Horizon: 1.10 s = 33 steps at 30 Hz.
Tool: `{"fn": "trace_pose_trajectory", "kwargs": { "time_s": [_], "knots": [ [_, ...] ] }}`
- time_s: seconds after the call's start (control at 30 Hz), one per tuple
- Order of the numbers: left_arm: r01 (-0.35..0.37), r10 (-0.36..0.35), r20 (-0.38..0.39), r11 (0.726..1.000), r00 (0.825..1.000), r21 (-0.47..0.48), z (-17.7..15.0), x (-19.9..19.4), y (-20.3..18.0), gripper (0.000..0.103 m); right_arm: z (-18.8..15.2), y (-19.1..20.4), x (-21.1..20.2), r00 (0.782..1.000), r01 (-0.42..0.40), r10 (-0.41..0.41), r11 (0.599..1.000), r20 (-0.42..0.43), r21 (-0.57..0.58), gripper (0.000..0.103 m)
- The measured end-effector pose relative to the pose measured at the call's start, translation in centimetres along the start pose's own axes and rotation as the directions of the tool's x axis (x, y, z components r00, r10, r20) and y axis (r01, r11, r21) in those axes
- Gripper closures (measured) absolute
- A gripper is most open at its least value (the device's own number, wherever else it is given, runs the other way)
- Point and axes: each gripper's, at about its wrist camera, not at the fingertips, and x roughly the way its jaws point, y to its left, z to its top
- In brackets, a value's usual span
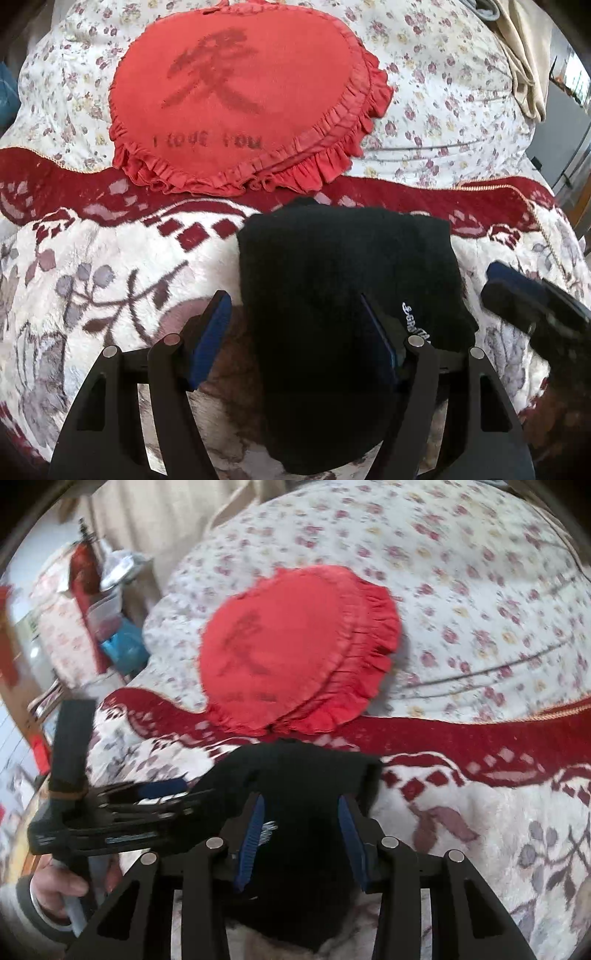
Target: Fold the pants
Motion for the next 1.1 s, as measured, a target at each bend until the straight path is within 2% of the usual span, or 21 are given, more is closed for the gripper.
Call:
{"fn": "trace_pose_trajectory", "kwargs": {
  "time_s": [0.07, 0.2, 0.37, 0.5, 0.57, 0.63, 0.8, 1.0, 1.07, 1.1],
  "knots": [
    [-0.008, 0.008, -0.014, 1.0, 1.0, 0.0, -0.5, 0.8, -0.3, 0.033, -0.8, 0.6, 0.8, 0.999, -0.018, 0.018, 1.0, -0.027, -0.004, 0.065],
    [-0.012, 0.012, -0.003, 1.0, 1.0, 0.002, -1.2, 1.5, -0.9, 0.033, -3.7, 0.7, 4.0, 0.988, 0.037, -0.041, 0.999, -0.148, -0.033, 0.066],
    [-0.063, 0.062, 0.03, 0.997, 0.998, 0.04, -1.3, 0.6, -1.5, 0.033, -3.4, 0.2, 2.6, 0.995, 0.025, -0.023, 1.0, -0.098, 0.019, 0.066],
    [-0.106, 0.102, 0.069, 0.993, 0.992, 0.055, -1.5, -0.6, -1.8, 0.033, -2.6, 0.7, 1.2, 0.997, 0.062, -0.062, 0.998, -0.056, 0.004, 0.066],
    [-0.122, 0.117, 0.084, 0.991, 0.99, 0.057, -1.7, -1.3, -1.7, 0.033, -2.4, 0.9, 0.8, 0.996, 0.078, -0.078, 0.997, -0.041, 0.001, 0.061],
    [-0.118, 0.113, 0.09, 0.992, 0.99, 0.052, -1.8, -1.9, -1.6, 0.033, -2.3, 1.2, 0.4, 0.995, 0.099, -0.099, 0.995, -0.032, 0.004, 0.052],
    [-0.162, 0.155, 0.13, 0.986, 0.979, 0.042, -2.4, -4.0, -1.3, 0.033, -2.2, 2.0, -0.6, 0.992, 0.122, -0.122, 0.993, -0.015, -0.005, 0.052],
    [-0.175, 0.168, 0.159, 0.984, 0.973, 0.031, -3.1, -5.9, -1.0, 0.033, -2.5, 2.3, -1.6, 0.992, 0.122, -0.122, 0.992, -0.004, 0.019, 0.051],
    [-0.173, 0.166, 0.168, 0.985, 0.972, 0.025, -3.3, -6.5, -0.9, 0.033, -2.7, 2.5, -2.0, 0.993, 0.122, -0.122, 0.992, -0.003, 0.019, 0.046],
    [-0.174, 0.168, 0.172, 0.984, 0.971, 0.022, -3.4, -6.7, -0.9, 0.033, -2.7, 2.6, -2.1, 0.992, 0.122, -0.122, 0.992, -0.002, 0.016, 0.04]
  ]
}}
